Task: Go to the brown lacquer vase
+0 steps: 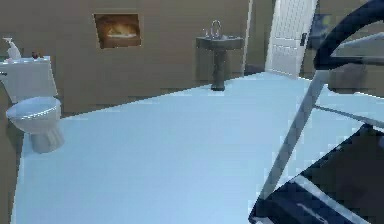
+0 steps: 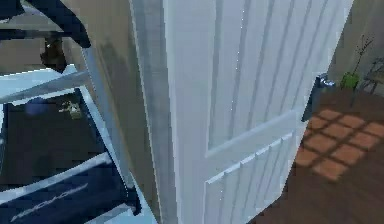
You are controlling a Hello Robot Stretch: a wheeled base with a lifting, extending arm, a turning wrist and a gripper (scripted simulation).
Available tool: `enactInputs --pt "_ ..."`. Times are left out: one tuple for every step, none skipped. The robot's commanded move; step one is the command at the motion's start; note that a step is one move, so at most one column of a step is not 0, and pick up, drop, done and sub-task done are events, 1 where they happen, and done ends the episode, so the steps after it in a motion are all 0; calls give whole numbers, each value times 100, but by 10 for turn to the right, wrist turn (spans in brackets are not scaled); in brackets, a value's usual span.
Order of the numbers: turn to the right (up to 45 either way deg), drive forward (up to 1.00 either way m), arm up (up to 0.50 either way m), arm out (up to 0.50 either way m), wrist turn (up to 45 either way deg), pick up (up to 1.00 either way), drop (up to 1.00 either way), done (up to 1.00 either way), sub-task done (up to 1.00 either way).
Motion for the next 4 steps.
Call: enactInputs --pt "0 95 0 0 0 0 0 0 0" --pt "120 0 0 0 0 0 0 0 0" --pt "0 30 0 0 0 0 0 0 0" --pt "-450 0 0 0 0 0 0 0 0"
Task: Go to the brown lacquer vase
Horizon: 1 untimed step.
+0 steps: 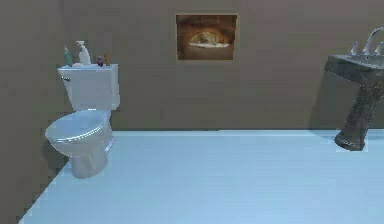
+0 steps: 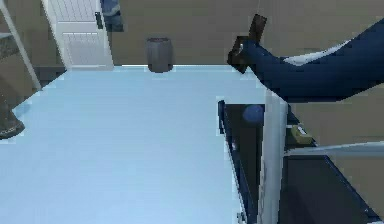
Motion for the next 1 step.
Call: enactInputs --pt "-240 0 0 0 0 0 0 0 0"
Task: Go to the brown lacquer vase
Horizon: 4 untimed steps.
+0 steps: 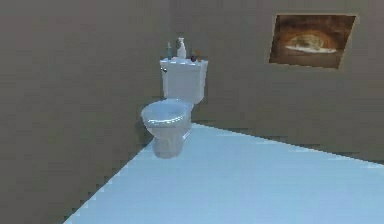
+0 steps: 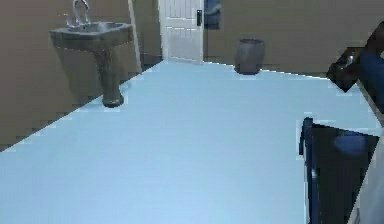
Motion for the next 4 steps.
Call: enactInputs --pt "0 25 0 0 0 0 0 0 0" --pt "450 0 0 0 0 0 0 0 0" --pt "450 0 0 0 0 0 0 0 0" --pt "60 0 0 0 0 0 0 0 0"
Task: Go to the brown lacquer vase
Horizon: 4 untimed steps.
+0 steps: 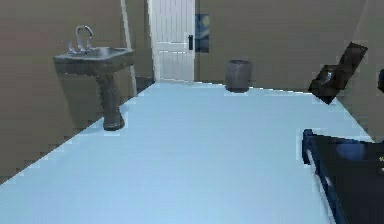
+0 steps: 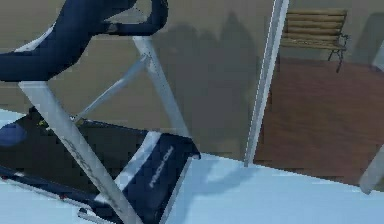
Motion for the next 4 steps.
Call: enactInputs --pt "0 100 0 0 0 0 0 0 0" --pt "30 0 0 0 0 0 0 0 0" --pt "0 100 0 0 0 0 0 0 0" --pt "0 75 0 0 0 0 0 0 0"
